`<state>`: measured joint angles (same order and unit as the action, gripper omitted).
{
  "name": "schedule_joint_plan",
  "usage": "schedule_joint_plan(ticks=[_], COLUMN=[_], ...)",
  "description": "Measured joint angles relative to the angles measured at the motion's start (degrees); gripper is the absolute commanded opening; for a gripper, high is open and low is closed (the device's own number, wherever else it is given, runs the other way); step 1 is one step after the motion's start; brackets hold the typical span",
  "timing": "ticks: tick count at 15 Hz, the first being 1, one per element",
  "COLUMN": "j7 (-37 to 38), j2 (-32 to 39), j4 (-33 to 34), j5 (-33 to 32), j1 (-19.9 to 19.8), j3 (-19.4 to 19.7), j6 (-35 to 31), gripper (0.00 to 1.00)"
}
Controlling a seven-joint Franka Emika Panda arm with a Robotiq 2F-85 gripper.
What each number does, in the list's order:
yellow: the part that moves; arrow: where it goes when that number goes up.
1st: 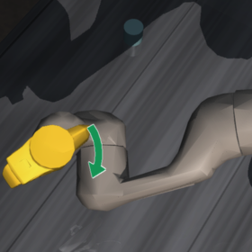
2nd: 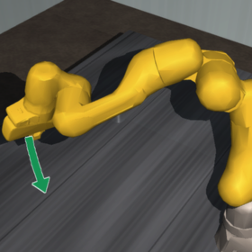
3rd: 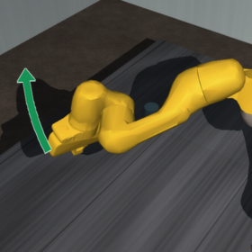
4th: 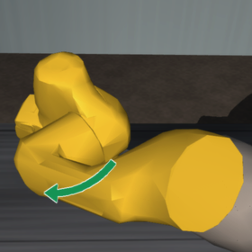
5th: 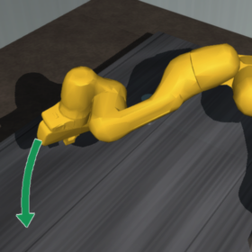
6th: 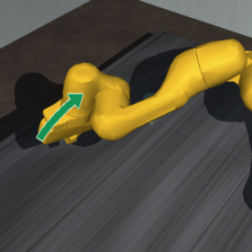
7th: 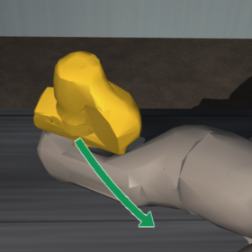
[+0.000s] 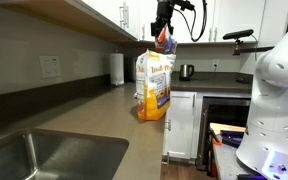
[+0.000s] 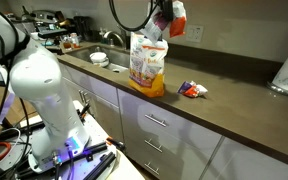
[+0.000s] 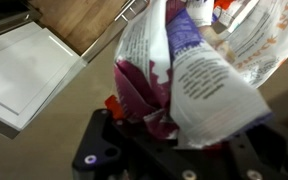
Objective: Remove the contents from the plastic packaging.
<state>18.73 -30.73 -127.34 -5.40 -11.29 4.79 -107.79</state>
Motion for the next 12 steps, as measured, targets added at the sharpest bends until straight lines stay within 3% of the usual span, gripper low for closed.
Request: schedule_joint_plan(ticks=[6,12], j7=[-1.0,-4.9], j2=[5.4,17.0], j4=[-0.6,1.7], j5=[-0.7,-1.1], j1=[-2.1,-3.0], j3=[3.7,8.1], j6=[-9.5,-18.5], gripper=[0.0,0.0])
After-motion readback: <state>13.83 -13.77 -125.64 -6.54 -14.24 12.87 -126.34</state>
